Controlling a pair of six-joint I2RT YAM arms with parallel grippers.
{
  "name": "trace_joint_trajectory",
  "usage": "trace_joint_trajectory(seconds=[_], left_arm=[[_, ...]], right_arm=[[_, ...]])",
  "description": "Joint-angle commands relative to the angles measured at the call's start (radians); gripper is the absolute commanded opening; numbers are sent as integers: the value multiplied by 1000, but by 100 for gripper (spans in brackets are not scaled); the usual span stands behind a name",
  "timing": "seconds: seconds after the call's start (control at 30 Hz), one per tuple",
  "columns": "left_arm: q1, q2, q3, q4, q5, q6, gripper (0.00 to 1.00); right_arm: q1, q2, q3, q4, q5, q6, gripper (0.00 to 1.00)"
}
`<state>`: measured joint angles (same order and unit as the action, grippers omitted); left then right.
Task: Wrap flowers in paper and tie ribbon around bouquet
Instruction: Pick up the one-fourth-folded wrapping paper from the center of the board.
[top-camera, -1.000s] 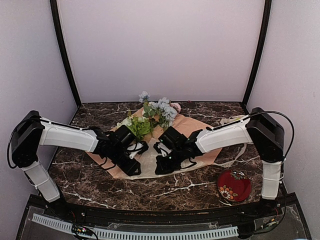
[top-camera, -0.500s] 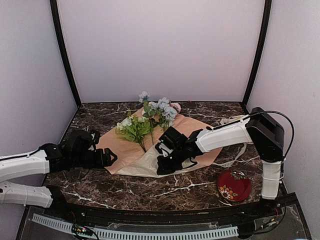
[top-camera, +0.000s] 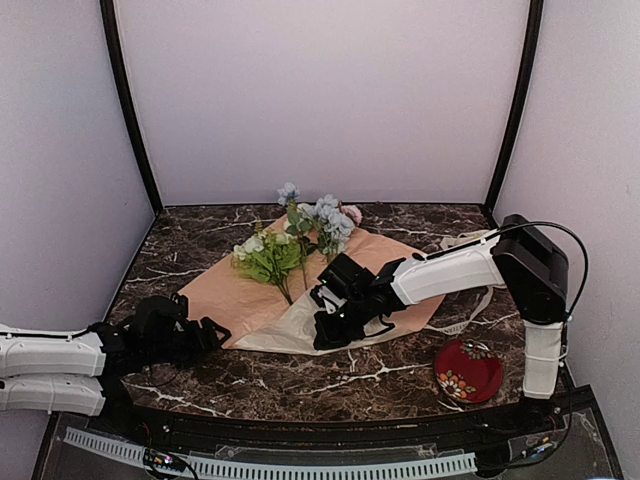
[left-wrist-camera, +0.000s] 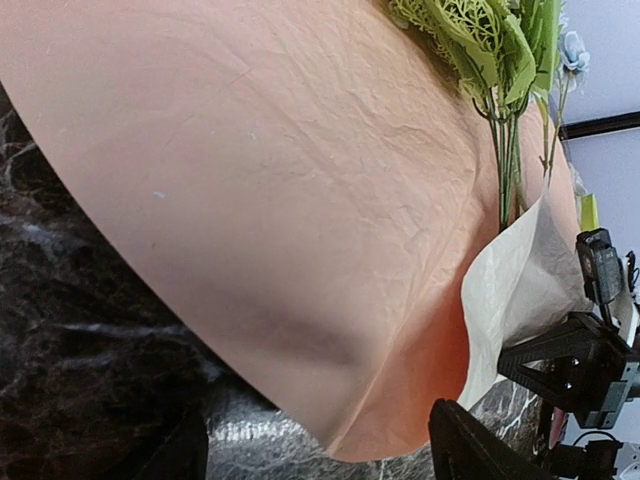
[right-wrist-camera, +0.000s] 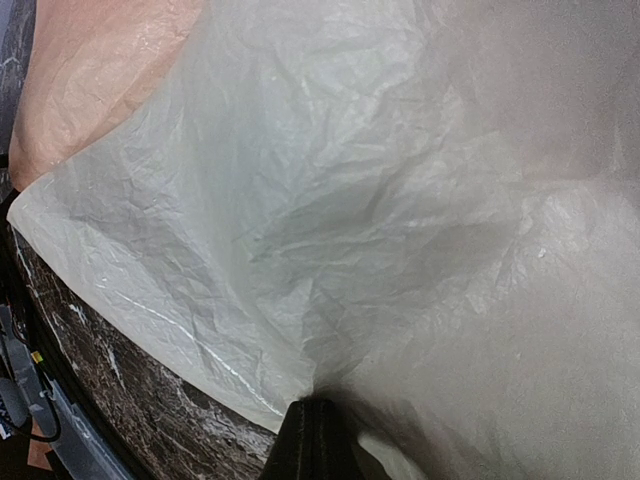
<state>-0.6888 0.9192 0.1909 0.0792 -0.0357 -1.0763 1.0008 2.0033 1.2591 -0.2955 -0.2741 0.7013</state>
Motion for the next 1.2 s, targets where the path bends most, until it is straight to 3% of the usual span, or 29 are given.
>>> trace_joint_trajectory(seconds=[0.0, 0.13, 0.2, 0.33, 0.53, 0.8, 1.17], left_arm=[[8, 62, -36, 203, 18, -24, 78], [12, 116, -35, 247, 18, -12, 68], [13, 136, -40, 267, 6, -15, 56], [14, 153, -33, 253, -2, -15, 22], [14, 124, 24, 161, 2, 61, 0], [13, 76, 140, -33, -25, 173, 0], [11, 176, 318, -182, 28, 293, 0]], right_arm=[[1, 27, -7, -30, 14, 3, 0], [9, 26, 7, -32, 8, -22, 0], [11, 27, 16, -33, 5, -27, 0], [12, 28, 45, -39, -4, -43, 0], [5, 59, 112, -35, -58, -59, 0], [-31, 110, 125, -69, -40, -24, 0], [-65, 107, 82, -58, -36, 26, 0]])
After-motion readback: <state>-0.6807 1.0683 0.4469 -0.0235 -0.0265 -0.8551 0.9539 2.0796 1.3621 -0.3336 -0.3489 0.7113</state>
